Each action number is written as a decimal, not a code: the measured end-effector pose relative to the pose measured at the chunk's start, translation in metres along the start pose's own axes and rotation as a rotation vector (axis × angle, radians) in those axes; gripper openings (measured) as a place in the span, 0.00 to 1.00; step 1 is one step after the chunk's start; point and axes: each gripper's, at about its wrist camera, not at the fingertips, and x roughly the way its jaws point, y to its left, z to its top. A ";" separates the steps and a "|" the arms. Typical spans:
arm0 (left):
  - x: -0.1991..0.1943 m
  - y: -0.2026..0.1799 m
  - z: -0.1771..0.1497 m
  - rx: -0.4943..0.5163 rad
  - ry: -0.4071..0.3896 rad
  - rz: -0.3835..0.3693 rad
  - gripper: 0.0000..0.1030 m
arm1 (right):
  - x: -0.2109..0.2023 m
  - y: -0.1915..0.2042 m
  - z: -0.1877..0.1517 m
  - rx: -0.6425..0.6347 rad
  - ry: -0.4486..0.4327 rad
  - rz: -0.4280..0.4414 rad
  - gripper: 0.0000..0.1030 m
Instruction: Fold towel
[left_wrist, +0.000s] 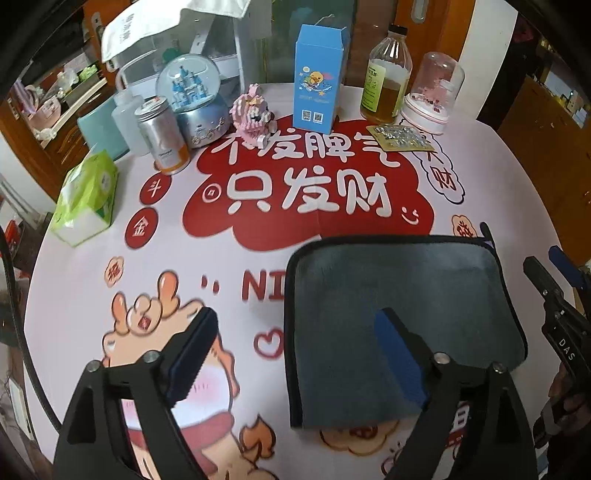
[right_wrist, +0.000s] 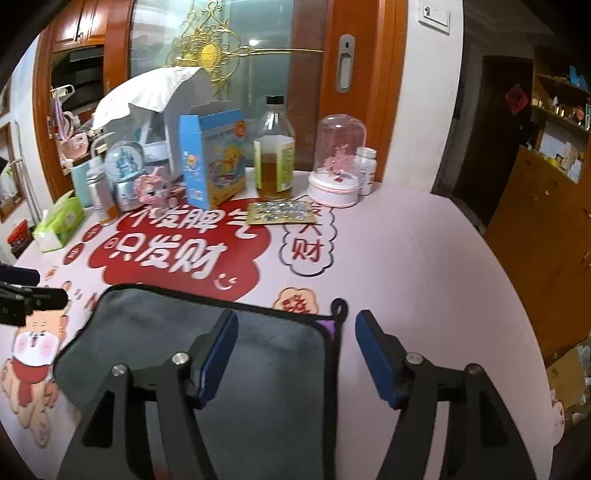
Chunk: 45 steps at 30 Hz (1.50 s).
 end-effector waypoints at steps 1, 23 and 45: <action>-0.004 0.000 -0.004 -0.007 0.003 -0.002 0.88 | -0.004 0.001 0.000 -0.001 0.003 0.007 0.70; -0.104 -0.001 -0.094 -0.071 -0.073 0.023 0.89 | -0.110 0.018 -0.050 0.057 0.156 0.120 0.99; -0.195 -0.030 -0.146 -0.055 -0.138 0.003 0.90 | -0.222 0.024 -0.061 0.096 0.229 0.216 0.99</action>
